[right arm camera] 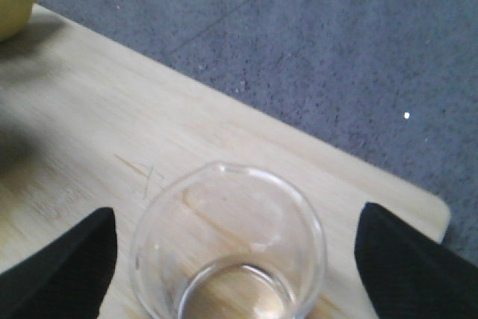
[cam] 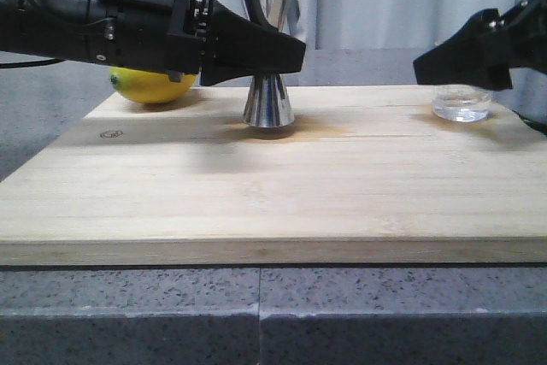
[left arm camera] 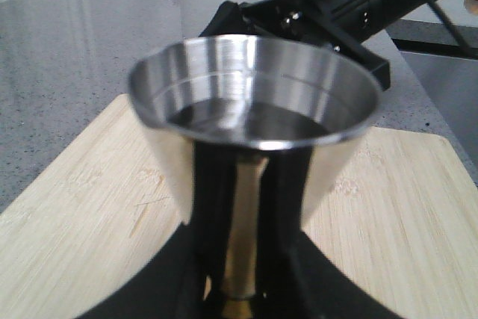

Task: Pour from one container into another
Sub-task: 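Tilt the beaker upright and lower it back onto the board, then open the right gripper and withdraw it from the beaker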

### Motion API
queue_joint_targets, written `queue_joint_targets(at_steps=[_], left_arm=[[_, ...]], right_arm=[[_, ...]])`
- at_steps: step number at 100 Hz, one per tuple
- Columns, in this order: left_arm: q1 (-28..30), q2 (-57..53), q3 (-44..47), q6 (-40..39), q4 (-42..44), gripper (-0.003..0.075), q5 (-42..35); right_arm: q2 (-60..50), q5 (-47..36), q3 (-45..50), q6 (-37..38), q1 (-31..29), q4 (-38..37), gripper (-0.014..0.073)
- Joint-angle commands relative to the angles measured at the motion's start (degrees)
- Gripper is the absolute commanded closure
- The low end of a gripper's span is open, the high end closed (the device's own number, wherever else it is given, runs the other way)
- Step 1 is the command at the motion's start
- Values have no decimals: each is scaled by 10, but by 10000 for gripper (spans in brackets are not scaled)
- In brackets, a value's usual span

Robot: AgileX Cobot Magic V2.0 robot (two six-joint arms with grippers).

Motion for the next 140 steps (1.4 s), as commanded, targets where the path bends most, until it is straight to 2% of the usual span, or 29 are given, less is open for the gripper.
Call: queue_joint_targets(at_steps=[1,50,105,140], left_arm=[[-6,-24,-16,0,-47,638,57],[-6,-24,-16,0,-47,638,57],[-6,-22,-16,0,-46,638,60],[-6,-19,-16,26,-40,638,67]], right_arm=[[-49,-33,-14,-4,-4,20,-2],[-198,-41,-14,-3,-3,1,-2],[-204,-42,-14,-4,-3,-6,-2],[-204,-42,-14,-4,-3,-6,-2]])
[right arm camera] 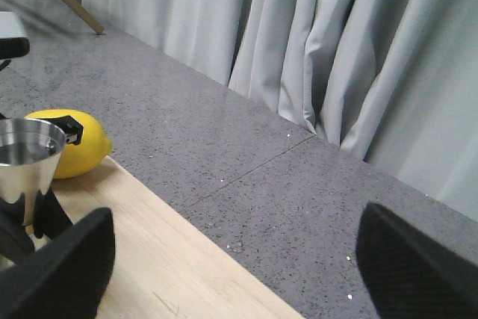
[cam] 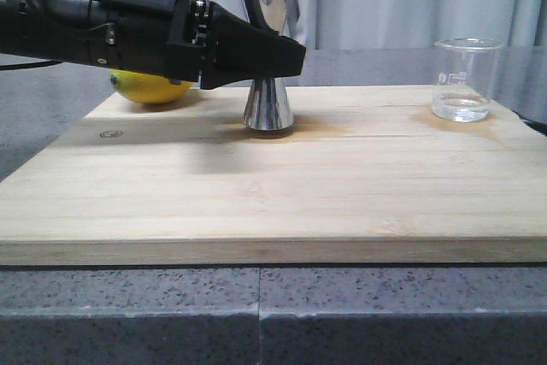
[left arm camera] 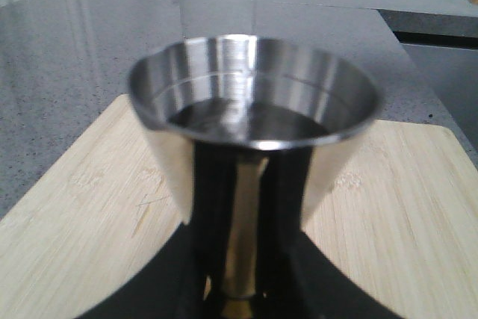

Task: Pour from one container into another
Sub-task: 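Open the right gripper and withdraw it from the beaker, then open the left gripper and withdraw it from the jigger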

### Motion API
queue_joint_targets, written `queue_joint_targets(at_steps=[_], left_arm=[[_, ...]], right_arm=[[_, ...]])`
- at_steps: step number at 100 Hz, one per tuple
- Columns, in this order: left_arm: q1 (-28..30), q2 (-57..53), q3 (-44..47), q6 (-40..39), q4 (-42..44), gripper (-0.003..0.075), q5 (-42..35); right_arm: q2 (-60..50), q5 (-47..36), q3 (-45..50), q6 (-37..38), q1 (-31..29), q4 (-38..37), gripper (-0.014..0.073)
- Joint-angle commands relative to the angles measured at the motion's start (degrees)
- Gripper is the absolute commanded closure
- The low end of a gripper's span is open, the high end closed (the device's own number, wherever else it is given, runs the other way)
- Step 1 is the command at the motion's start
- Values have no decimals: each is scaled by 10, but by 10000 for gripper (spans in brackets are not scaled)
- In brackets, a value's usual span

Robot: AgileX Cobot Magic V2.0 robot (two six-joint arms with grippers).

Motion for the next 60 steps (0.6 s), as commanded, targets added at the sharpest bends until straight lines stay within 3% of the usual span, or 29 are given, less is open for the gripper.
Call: queue_joint_targets(at_steps=[1,60], left_arm=[[-6,-21,-16,4,-40,638,67],[-6,2,-16,4,-48,624,68]], right_arm=[[-13,-23,-14,-3,-3,19,-2],[-13,-23,-14,-3,-3,19,-1]])
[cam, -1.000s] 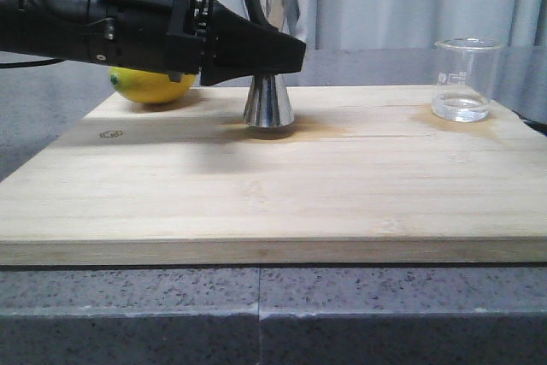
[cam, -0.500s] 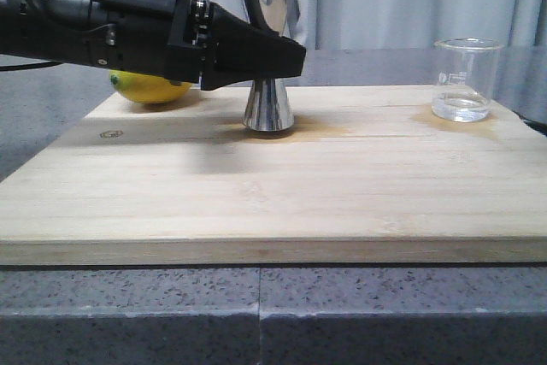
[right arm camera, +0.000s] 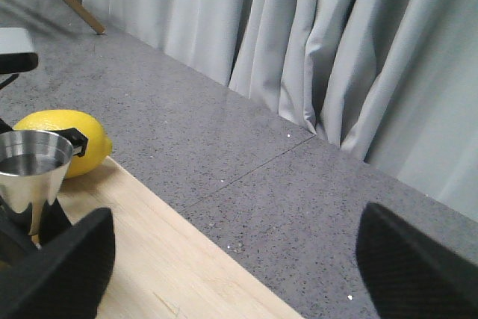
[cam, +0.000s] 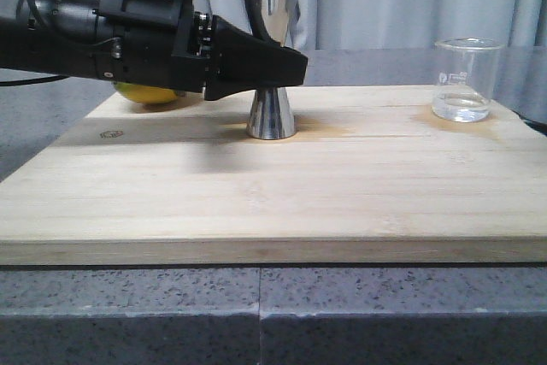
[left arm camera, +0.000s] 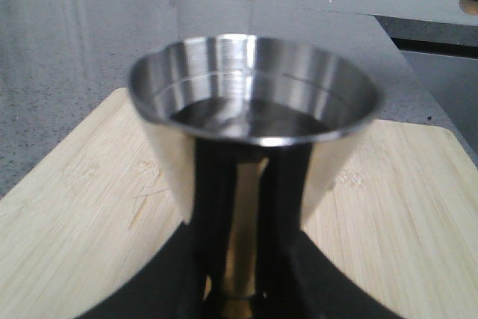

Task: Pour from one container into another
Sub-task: 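Open the left gripper and withdraw it from the jigger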

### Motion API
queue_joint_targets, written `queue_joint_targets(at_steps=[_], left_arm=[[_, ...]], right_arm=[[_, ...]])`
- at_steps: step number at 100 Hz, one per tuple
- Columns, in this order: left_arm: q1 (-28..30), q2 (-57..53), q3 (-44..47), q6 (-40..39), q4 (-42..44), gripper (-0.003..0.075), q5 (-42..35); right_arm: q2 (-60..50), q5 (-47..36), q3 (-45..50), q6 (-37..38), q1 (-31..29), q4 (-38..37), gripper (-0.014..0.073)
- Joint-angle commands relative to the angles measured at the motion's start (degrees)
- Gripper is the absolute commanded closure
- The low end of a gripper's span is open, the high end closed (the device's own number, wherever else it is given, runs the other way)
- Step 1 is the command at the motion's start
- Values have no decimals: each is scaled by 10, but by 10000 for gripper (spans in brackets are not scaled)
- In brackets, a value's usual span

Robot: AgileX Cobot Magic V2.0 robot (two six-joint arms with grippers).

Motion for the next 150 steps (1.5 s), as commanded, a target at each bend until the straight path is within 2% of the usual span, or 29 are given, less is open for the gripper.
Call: queue_joint_targets(at_steps=[1,9,28,42,52,84,103,113,120,131,146,150], left_arm=[[-6,-22,-13,0,-38,622,54],[-6,-22,-13,0,-38,566,54],[-6,-22,-13,-3,-38,343,54],[-6,-26,-13,-33,-37,243,54],[-6,-34,-13,-38,-23,209,53],[-6,-98,-13,-153,78,206,-30],[-6,-148,-13,-242,167,206,-97],[-6,-171,-13,-297,224,206,-126],[-6,-188,-13,-335,256,207,-141],[-6,-221,-17,-391,309,207,-165],[-6,-270,-40,-521,447,207,-182],[-6,-286,-45,-568,498,207,-186]], right_arm=[[-13,-23,-14,-3,-3,20,-1],[-13,-23,-14,-3,-3,20,-1],[-13,-23,-14,-3,-3,20,-1],[-13,-23,-14,-3,-3,20,-1],[-13,-23,-14,-3,-3,20,-1],[-13,-17,-14,14,-3,20,-1],[-18,6,-27,96,-3,17,-1],[-31,54,-41,163,-3,-7,-1],[-42,91,-52,233,-3,-60,-1],[-54,120,-68,363,-3,-183,0],[-55,113,-94,555,-3,-375,0],[-55,103,-96,581,-3,-384,0]])
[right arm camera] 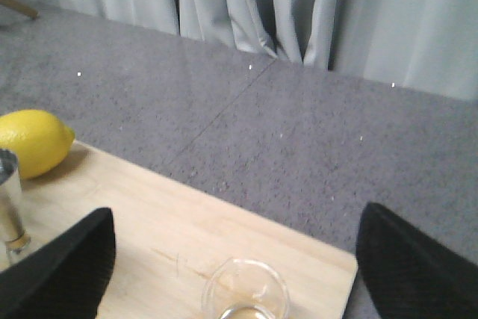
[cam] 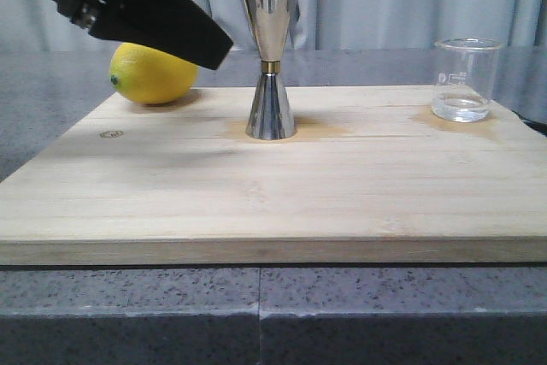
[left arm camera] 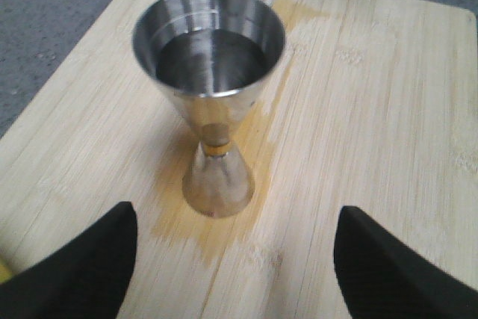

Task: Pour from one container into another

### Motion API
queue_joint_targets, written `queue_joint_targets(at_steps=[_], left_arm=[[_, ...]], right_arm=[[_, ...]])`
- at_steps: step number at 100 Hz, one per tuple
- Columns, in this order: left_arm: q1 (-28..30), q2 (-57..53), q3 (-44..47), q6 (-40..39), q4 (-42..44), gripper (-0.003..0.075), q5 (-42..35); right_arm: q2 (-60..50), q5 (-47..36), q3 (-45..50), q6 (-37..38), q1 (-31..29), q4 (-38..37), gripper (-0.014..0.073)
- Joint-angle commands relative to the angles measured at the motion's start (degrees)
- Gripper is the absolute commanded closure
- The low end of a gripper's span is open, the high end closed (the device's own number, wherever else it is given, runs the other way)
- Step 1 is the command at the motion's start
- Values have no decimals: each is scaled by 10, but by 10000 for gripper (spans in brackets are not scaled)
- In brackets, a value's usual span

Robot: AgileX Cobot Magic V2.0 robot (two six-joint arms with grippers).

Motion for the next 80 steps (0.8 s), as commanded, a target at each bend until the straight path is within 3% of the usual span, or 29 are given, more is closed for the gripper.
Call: queue_joint_targets(at_steps=[1,21,33,51,80], left_arm=[[-6,-51,-29,-97,65,207,-9],[-3,-137,-50,-366,313,207,-7],[13,-190,-49,-503,399,208,4],[83,-262,-20,-654,446,212,15],[224,-378,82,-735,451,293,-27]], right_arm=[[-12,-11,-27,87,-3,-62,0],[-17,-36,-27,118,-4,-62,0],[-38,-28,-26,133,-4,-62,0],[-105,20,-5,180,-4,-62,8],[-223,60,63,184,-4,-62,135]])
